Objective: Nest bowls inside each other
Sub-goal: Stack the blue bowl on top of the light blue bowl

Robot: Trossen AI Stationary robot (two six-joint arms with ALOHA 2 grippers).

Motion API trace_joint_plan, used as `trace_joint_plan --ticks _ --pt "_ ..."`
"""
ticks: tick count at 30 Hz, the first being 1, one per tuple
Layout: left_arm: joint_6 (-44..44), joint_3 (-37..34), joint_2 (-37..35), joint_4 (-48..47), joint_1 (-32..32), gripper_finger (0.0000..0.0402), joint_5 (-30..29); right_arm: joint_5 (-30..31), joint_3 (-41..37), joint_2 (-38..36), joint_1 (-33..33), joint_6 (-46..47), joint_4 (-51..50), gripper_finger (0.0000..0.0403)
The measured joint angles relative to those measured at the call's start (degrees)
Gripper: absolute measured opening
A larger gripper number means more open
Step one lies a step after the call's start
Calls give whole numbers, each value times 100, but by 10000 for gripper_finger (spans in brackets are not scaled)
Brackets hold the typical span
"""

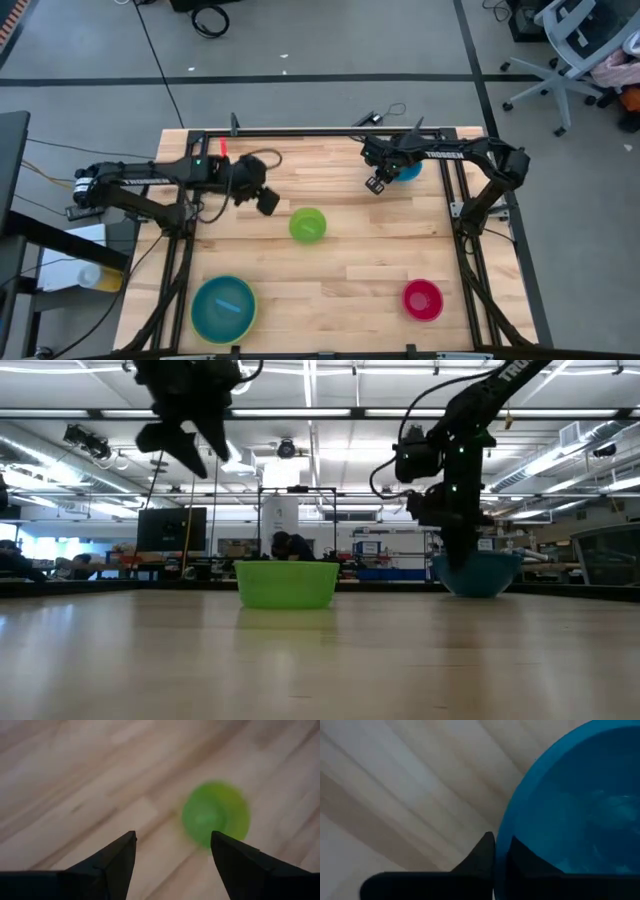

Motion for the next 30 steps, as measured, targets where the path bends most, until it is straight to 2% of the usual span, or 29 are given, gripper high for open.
trace_joint_plan --ticks 4,8,10,15,17,21,30 --pt "116 0 28 698 533 244 7 -93 281 -153 452 -130 -258 22" --pt "385 0 294 1635 1104 216 108 -439 995 -254 1212 -645 -269 19" --pt "484 0 509 2303 1396 201 569 -337 1312 -232 1681 -1203 -272 19" --pt "525 -3 1124 3833 1815 174 2224 347 1789 -225 2640 -2763 -40 19" --pt "599 -4 1248 4242 1834 171 2544 681 1806 -224 2792 -3014 9 19" --pt "808 -4 1272 4405 1828 170 2414 1011 1786 -221 2882 -3109 -38 19" --pt "817 -4 1509 4538 1859 169 2352 1046 1784 -221 2893 -3680 239 19"
